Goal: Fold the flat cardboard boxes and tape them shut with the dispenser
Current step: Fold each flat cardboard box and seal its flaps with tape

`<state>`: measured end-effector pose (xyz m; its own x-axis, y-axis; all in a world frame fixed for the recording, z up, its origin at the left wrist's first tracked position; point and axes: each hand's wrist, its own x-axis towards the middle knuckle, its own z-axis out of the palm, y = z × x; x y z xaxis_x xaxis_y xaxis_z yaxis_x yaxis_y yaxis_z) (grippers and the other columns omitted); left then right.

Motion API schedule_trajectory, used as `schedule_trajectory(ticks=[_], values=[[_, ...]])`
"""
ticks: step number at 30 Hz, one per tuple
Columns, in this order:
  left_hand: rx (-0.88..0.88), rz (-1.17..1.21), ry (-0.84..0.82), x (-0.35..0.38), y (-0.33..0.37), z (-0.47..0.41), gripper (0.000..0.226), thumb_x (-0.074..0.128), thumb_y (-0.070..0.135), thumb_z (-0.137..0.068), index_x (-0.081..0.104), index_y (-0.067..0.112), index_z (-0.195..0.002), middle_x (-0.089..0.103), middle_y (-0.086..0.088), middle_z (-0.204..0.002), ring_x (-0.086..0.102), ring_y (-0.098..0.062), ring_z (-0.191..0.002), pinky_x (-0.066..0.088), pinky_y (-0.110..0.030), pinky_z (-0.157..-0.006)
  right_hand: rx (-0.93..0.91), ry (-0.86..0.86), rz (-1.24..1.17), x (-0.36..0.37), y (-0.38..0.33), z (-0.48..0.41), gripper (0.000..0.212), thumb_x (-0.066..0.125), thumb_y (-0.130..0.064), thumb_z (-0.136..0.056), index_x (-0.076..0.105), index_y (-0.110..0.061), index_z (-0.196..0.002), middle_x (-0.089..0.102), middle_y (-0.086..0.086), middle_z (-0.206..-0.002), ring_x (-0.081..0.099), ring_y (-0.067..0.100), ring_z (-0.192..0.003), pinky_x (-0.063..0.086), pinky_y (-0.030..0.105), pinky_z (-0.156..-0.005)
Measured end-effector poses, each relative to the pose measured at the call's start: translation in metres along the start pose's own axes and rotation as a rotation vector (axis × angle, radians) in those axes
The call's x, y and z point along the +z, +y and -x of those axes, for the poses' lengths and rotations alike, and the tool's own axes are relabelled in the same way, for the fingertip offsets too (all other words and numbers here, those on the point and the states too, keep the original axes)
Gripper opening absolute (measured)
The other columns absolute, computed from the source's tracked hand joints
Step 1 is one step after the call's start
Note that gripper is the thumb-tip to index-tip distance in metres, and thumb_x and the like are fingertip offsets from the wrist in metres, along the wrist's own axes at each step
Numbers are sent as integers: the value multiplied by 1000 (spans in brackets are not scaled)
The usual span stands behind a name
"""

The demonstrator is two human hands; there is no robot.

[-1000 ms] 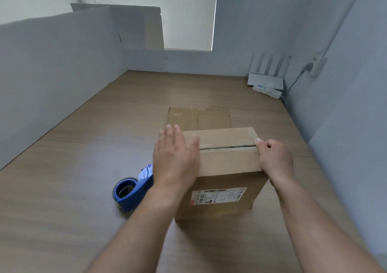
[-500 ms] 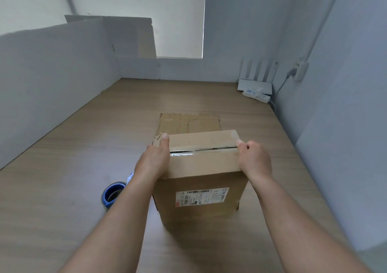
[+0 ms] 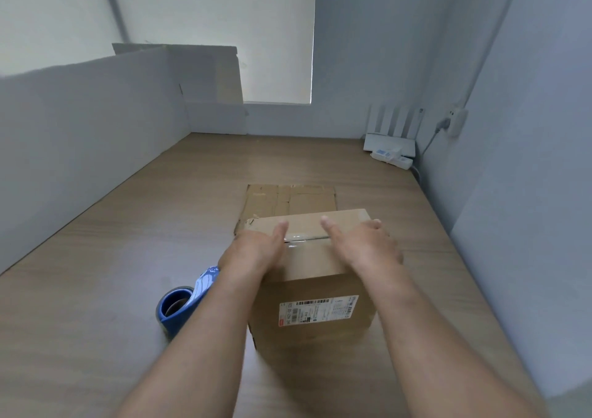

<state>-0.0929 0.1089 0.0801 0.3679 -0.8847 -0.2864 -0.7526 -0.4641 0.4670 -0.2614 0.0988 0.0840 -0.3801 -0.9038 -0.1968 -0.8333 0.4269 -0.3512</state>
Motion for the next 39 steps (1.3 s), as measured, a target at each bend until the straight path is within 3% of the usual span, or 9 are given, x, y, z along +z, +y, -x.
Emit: schedule_trajectory(ticks=[2,5,16,20,25,28,31,35,39], values=[[-54,-57,76,10,7,10,105,35,79,-81,27,-6,-143,46,-19,-139,49,-33,-124,44,-38,-90,23,-21,79,9,-11,9,122,33,-89,-70,8,1,-149,29,20,-149,30,35,-135,31,61,-103],[-53,-119,181,19,6,14,100,39,75,-84,26,-6,-142,46,-19,-135,51,-34,-120,45,-39,-85,20,54,105,17,-13,8,122,40,-88,-69,12,1,-148,32,20,-146,32,35,-131,30,60,-103],[71,159,261,18,-26,6,38,23,29,-104,49,7,-119,59,-18,-118,49,-32,-95,33,-35,-78,-162,178,-451,11,35,-28,21,50,-33,-96,55,-13,-98,60,3,-94,53,22,-87,34,30,-68],[76,560,154,18,-36,5,38,26,25,-103,56,9,-118,57,-13,-118,47,-23,-99,34,-32,-82,-147,225,-509,14,39,-30,24,51,-32,-96,60,-11,-87,57,-1,-78,52,19,-77,34,30,-59],[36,845,-255,25,-58,11,39,33,47,-101,54,21,-123,61,-2,-119,56,-20,-112,45,-35,-95,-152,206,-535,8,42,-40,39,58,-37,-92,65,-4,-73,56,3,-62,47,16,-57,31,29,-49],[84,758,-304,22,-84,8,63,43,57,-94,28,28,-148,48,0,-140,51,-22,-123,42,-45,-105,-274,151,-499,-1,45,-50,37,60,-37,-90,66,-6,-70,59,5,-65,49,19,-62,32,32,-53],[271,523,-396,5,-101,13,98,61,71,-75,-7,56,-144,17,21,-154,30,-13,-140,26,-37,-115,-370,52,-500,-5,44,-61,29,63,-34,-88,67,-13,-70,62,2,-68,52,16,-66,40,32,-62],[471,283,-400,-9,-98,38,117,78,78,-41,-1,78,-127,23,25,-149,34,-9,-138,32,-30,-113,-431,-67,-530,-4,35,-70,22,67,-32,-85,70,-14,-73,67,3,-74,56,15,-71,45,32,-69],[507,16,-273,-5,-86,61,107,52,97,-33,1,74,-125,27,32,-140,32,4,-127,33,-20,-104,-352,81,-527,7,17,-70,23,62,-32,-86,67,-19,-105,66,2,-105,60,21,-97,47,34,-82]])
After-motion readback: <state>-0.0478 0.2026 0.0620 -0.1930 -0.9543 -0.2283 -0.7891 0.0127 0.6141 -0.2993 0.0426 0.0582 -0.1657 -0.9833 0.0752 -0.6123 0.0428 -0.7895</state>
